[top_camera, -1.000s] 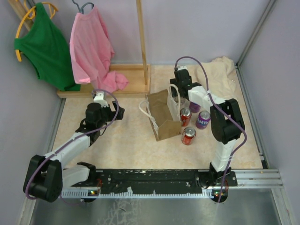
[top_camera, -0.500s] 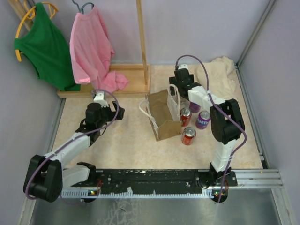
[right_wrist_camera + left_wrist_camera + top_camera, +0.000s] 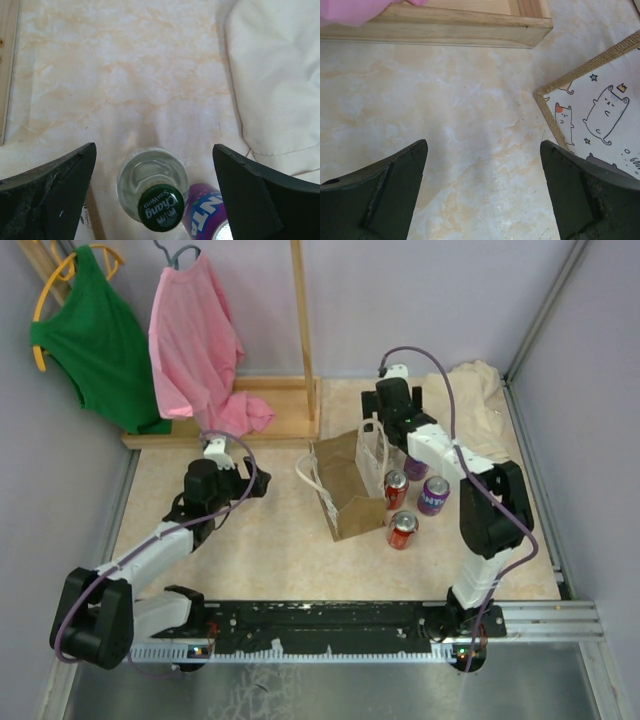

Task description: Take the beverage out of the canvas bag

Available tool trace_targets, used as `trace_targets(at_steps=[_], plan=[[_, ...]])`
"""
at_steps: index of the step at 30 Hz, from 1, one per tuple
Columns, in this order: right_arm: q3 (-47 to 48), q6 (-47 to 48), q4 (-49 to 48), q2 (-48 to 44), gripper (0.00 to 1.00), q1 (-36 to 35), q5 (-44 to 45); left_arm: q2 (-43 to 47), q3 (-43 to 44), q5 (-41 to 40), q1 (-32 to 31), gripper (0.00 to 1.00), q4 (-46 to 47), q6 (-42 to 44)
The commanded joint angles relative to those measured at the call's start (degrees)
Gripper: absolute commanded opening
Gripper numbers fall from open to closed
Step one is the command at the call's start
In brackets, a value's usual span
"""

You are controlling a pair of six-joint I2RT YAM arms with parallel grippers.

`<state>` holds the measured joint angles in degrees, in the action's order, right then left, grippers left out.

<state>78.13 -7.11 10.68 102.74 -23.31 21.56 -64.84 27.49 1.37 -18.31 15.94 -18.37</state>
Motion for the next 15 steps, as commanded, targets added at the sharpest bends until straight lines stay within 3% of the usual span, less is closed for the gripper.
trace_targets(at_steps=[1, 15], plan=[[-1.07, -0.24, -5.12, -5.70, 0.99, -1.01, 5.32, -0.65, 2.36, 3.87, -0.88, 1.00, 2.53, 1.07], [-15.36, -2.05, -16.17, -30.99, 0.99, -1.47, 17.42, 3.15, 0.58, 15.42, -7.85, 1.00, 15.74, 6.22]])
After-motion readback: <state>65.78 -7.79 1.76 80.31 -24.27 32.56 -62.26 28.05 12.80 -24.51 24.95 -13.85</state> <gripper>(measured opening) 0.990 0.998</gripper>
